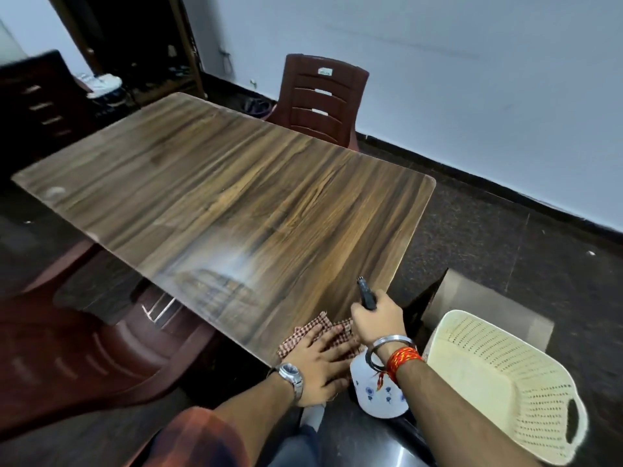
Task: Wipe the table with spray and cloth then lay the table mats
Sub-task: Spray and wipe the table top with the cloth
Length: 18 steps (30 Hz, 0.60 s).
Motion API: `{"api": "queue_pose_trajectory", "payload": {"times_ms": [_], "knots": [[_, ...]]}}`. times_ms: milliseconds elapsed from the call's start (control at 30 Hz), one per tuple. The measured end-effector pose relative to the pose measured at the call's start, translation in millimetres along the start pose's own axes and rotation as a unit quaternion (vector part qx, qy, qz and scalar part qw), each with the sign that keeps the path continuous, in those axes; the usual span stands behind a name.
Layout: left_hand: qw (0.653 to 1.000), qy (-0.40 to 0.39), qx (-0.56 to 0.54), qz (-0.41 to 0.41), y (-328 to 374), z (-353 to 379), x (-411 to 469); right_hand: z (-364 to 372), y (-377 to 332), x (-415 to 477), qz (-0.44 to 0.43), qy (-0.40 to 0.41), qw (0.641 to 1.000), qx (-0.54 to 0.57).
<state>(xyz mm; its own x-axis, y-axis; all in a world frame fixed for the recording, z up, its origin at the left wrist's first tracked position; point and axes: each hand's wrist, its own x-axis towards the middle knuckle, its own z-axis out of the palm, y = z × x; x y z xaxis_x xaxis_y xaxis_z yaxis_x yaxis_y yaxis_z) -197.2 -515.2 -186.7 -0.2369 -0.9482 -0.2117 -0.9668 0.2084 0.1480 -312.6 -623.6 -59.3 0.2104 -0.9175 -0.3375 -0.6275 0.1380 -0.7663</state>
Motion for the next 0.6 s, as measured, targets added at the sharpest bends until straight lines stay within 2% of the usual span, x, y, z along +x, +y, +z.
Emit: {"api": "queue_pose_trajectory", "payload": {"times_ms": [133, 300, 367, 600], "knots": [[0.999, -0.014, -0.010, -0.034, 6, 10, -41, 15, -3, -27, -0.018, -0.017, 1.000, -0.015], [0.998, -0.024, -0.049, -0.041, 1, -4, -45, 30, -17, -46, -0.028, -0.002, 0.999, -0.022], [0.995, -0.031, -0.061, -0.070, -7, -9, -46, 37, -26, -55, -0.026, 0.002, 0.999, -0.021], [0.975, -0.014, -0.087, -0.203, -106, -12, -81, 98, -52, -81, -0.004, 0.010, 1.000, -0.025]]}}
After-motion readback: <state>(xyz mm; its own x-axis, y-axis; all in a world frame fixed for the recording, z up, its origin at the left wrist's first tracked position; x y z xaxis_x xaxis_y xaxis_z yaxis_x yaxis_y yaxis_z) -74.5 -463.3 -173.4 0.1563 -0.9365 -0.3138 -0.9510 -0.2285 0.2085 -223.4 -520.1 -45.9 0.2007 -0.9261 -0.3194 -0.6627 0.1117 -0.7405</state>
